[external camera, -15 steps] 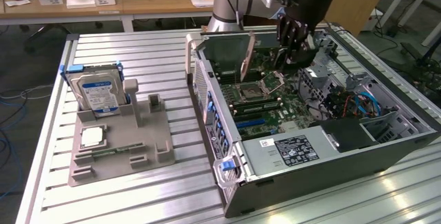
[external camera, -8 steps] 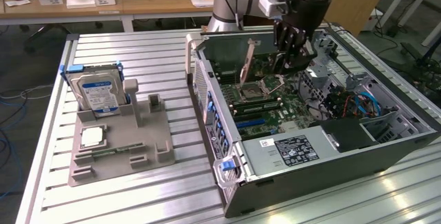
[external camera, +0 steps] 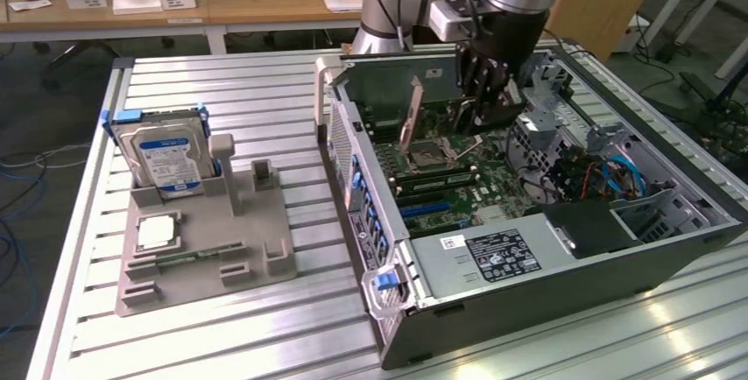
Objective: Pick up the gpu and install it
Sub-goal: 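Insert the gpu into the slot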
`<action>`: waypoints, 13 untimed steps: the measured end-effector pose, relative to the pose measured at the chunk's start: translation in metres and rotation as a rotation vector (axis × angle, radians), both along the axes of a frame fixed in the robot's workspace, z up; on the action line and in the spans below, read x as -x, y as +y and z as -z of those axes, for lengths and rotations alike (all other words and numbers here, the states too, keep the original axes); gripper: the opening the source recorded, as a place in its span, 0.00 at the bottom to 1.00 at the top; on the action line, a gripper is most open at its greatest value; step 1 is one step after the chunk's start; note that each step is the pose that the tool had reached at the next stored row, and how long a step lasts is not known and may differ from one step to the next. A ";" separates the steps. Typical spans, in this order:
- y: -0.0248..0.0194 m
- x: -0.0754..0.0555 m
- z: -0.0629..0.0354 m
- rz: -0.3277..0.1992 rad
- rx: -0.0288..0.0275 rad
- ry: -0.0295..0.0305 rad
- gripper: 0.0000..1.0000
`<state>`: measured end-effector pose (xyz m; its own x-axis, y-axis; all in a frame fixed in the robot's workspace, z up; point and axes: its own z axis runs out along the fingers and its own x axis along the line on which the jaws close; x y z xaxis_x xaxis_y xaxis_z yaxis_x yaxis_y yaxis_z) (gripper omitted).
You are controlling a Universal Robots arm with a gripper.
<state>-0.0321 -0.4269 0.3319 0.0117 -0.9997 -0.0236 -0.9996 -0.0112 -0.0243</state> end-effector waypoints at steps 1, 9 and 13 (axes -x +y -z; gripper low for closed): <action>0.0000 0.001 0.0018 0.003 0.0000 -0.0001 0.28; -0.0005 0.007 0.0158 0.005 0.0001 -0.0001 0.28; -0.0008 0.012 0.0230 0.005 0.0000 -0.0001 0.28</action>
